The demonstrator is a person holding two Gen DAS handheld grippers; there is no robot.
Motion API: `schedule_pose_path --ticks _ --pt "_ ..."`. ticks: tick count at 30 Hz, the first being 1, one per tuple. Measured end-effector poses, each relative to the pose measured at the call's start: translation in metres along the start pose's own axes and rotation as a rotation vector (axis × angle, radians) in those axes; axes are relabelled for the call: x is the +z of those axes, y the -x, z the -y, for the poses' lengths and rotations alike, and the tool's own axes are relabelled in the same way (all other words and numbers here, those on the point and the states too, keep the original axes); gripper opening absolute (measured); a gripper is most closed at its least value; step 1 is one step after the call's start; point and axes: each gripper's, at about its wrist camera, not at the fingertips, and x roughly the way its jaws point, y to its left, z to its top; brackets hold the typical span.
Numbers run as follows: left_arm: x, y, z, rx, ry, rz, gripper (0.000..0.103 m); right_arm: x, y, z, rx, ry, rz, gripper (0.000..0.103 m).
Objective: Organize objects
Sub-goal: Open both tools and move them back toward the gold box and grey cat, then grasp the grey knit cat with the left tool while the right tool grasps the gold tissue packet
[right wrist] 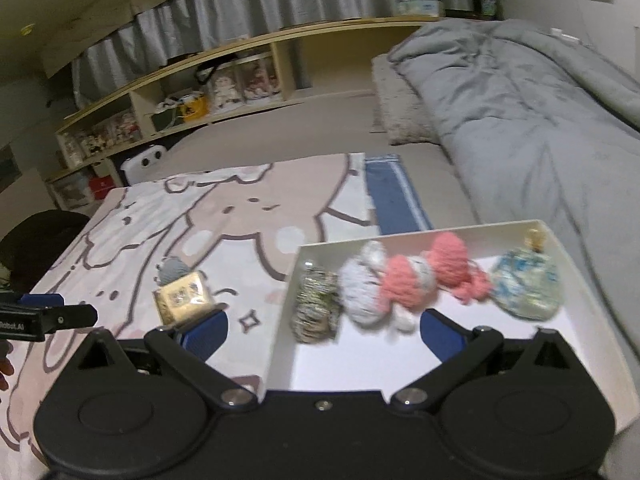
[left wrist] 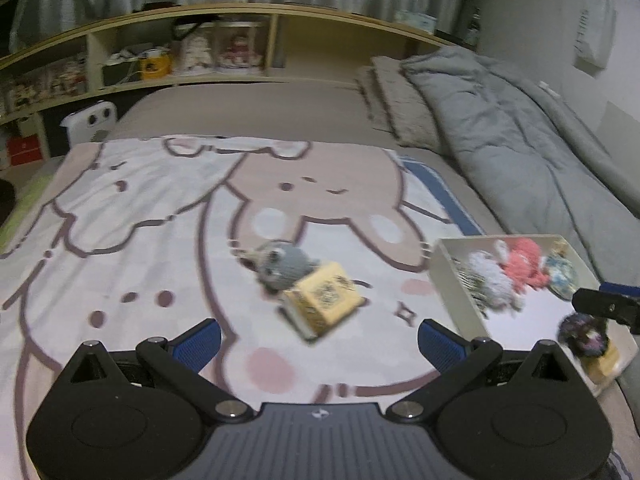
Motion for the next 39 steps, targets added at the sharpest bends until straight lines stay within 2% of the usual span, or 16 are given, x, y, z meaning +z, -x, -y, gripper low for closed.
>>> schedule_pose_path --ticks 8,12,15,19,25,29,39 --pt "0.009 -0.007 -0.032 0.025 0.014 0.029 0.103 0.004 -0.032 -0.038 0.059 0.017 0.018 0.103" --pt "0.012 -0.016 -0.042 0.008 0.035 0.034 0.098 0.001 -0.049 -0.059 0.087 0.035 0.045 0.103" --pt "0.017 -0.027 -0.046 -0.031 0.062 0.03 0.094 -0.002 -0.063 -0.075 0.112 0.074 0.059 0.103" --pt "0.025 -0.043 -0.046 -0.075 0.08 0.028 0.092 -0.007 -0.085 -0.091 0.137 0.104 0.042 0.103" --pt "0.032 -0.074 -0.051 -0.133 0.173 -0.002 0.09 -0.015 -0.117 -0.111 0.19 0.133 0.013 0.103" --pt "0.034 -0.099 -0.057 -0.156 0.241 -0.025 0.086 -0.016 -0.138 -0.122 0.223 0.158 -0.006 0.103" --pt "0.034 -0.153 -0.073 -0.185 0.338 -0.079 0.078 -0.023 -0.181 -0.14 0.26 0.262 -0.075 0.102"
